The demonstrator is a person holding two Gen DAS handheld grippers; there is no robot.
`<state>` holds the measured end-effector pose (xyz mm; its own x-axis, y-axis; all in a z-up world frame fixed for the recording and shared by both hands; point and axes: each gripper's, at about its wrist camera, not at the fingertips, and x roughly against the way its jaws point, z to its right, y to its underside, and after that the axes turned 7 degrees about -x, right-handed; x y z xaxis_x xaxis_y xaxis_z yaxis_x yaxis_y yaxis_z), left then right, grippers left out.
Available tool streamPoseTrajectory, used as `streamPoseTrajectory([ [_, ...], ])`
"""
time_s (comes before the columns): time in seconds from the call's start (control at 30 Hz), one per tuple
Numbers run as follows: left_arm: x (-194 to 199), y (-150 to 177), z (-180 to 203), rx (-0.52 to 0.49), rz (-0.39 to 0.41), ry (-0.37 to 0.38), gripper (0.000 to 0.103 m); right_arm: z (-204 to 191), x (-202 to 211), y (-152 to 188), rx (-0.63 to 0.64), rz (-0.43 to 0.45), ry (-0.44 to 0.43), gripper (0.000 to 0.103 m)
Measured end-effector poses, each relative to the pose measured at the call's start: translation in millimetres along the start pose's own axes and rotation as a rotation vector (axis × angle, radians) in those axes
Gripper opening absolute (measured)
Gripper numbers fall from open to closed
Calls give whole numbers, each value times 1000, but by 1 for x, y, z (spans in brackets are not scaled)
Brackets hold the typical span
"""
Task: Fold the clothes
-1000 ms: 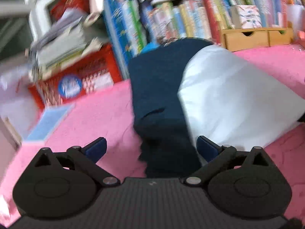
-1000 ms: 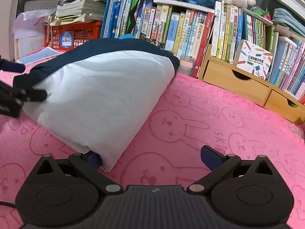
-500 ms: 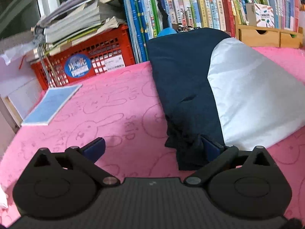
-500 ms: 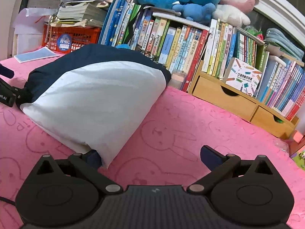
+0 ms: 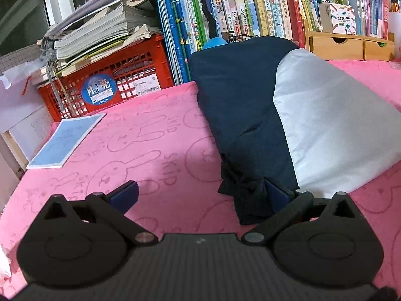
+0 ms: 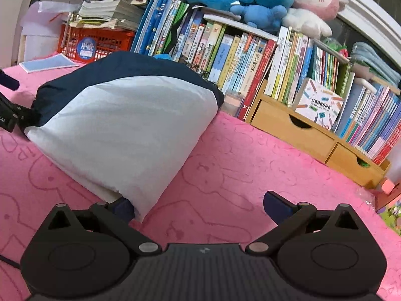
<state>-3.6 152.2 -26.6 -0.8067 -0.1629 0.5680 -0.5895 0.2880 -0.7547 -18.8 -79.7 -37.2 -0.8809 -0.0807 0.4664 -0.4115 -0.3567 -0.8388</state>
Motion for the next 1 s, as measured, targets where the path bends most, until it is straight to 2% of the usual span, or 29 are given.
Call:
streamPoseTrajectory([
  [0.13,2,-1,6,-31,7,-28,103,-12,7,2,74,63,18,84],
  [0.17,2,-1,7,-38,9,-35,103,-14,8,2,79,70,12,74],
  [0.23,2,-1,6,-30,7,-32,103,-17,8,-1,71,70,5,69],
  [0.3,1,0,5,-21,4,-28,103,-17,0,-10,22,44,-13,64],
  [0.47,0,0,0,-1,-1,-11,103,11,-45,-30,-205,-96,-113,61],
  [0.53,-1,0,-1,10,-4,-3,103,9,-46,-32,-187,-94,-131,46],
  [0.57,-1,0,-2,14,-5,1,103,3,-44,-31,-136,-71,-113,34],
  [0.6,-1,0,-3,18,-6,5,103,-5,-41,-30,-71,-40,-85,29],
  [0.67,-1,0,-4,24,-7,10,103,-22,-37,-27,88,39,-3,24],
  [0.8,-2,-1,-7,37,-12,36,103,-41,-41,-31,306,132,114,24],
  [1.0,1,-5,0,-7,2,62,103,-53,-30,-55,565,277,209,24],
])
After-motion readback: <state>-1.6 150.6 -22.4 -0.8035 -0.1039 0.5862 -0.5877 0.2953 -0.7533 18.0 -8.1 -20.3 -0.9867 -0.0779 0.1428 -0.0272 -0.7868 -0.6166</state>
